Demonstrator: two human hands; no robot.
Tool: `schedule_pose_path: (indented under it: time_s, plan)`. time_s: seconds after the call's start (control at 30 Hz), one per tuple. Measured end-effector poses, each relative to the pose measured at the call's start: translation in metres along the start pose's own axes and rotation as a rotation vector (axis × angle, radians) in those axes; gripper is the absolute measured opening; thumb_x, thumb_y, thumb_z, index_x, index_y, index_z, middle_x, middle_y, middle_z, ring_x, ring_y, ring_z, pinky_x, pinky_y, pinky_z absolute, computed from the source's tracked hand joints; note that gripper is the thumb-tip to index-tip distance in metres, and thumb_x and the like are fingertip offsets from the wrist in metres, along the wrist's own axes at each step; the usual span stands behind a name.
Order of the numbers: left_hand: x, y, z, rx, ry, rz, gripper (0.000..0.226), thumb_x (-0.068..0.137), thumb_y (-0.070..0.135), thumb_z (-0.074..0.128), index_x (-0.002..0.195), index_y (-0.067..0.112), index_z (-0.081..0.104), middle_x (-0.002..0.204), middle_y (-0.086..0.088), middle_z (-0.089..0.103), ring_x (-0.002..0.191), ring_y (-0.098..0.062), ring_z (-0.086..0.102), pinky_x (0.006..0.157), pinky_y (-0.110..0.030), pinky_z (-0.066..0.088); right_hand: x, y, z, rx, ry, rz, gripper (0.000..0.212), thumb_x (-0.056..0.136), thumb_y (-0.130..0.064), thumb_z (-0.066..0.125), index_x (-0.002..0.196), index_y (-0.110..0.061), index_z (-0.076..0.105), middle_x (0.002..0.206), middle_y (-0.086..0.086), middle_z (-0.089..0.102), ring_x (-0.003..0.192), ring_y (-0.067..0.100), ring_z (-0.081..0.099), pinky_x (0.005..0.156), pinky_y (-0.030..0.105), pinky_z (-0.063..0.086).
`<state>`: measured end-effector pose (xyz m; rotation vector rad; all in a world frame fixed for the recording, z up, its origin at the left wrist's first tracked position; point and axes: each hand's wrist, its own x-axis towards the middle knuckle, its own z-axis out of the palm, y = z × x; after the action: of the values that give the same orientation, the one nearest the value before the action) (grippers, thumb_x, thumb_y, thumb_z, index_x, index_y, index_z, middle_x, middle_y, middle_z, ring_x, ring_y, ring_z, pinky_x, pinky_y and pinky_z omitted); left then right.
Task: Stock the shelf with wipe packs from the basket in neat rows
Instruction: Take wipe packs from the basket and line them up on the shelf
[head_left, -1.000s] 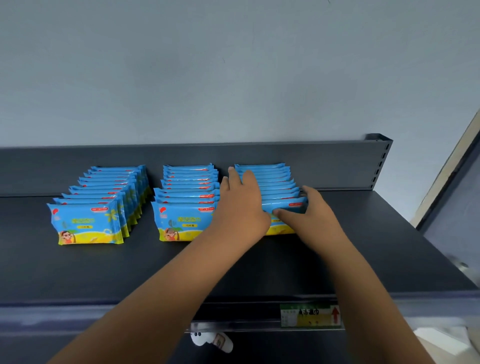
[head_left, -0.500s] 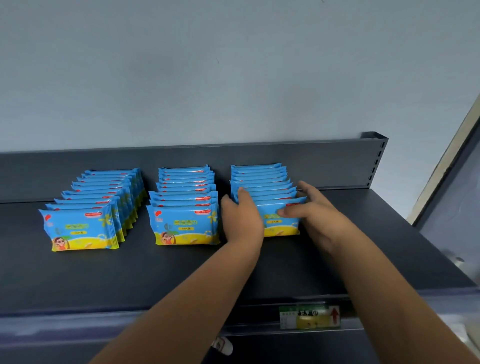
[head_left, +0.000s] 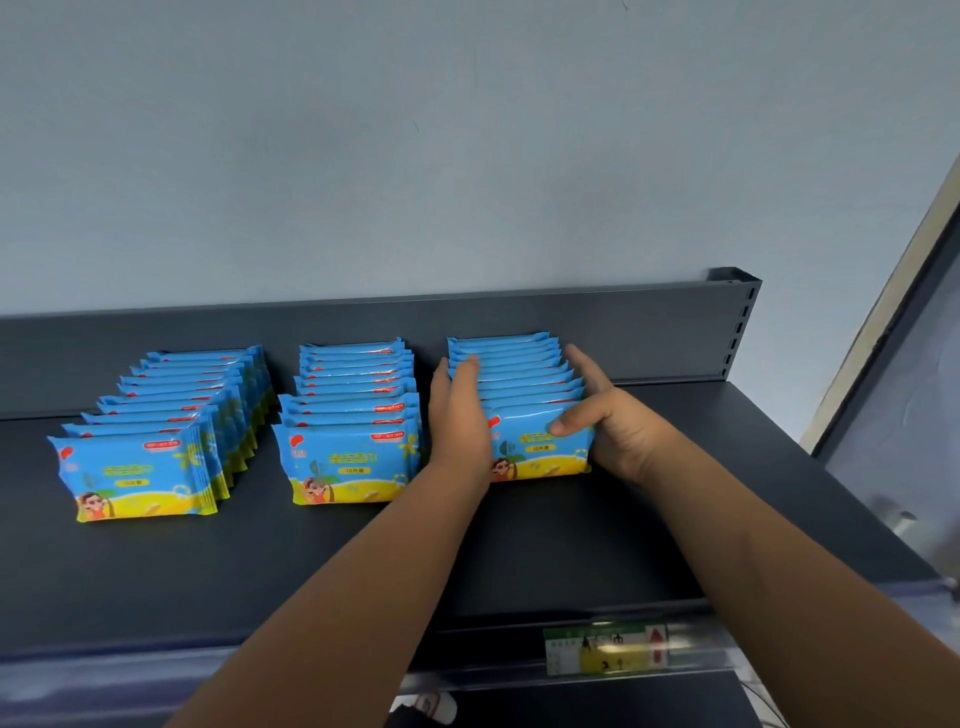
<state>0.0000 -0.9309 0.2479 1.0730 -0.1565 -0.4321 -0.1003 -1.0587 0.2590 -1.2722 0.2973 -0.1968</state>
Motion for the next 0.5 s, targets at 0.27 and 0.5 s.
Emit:
schedule_pose_path:
  time_s: [0.27,0.5]
  plan:
    - [0.0076,-0.0040,0.0018,-0.035,-0.081,-0.096,0.054,0.082,0.052,0.063,0.127,0.021,0.066,0.117,-0.011,0.075,0.104,-0.034,0.074,0.095,-0.058,0.056,-0.0039,-0.0022,-0.0024,0.034,-0.002,-0.037,0.116,0.050,0.021,0.059,0.152,-0.032,0.043,0.141,0.019,0.061,0.122,0.047,0.062,0.104,0.067,0.047]
    - [0.0101,-0.0032,0.0025,0.017,-0.111,-0.133,0.060,0.079,0.059,0.062,0.124,0.020,0.068,0.114,-0.011,0.076,0.104,-0.033,0.074,0.098,-0.058,0.054,-0.0057,0.0006,-0.0026,0.044,-0.005,-0.073,0.113,0.047,0.020,0.063,0.148,-0.027,0.047,0.143,0.022,0.058,0.125,0.051,0.059,0.104,0.074,0.042]
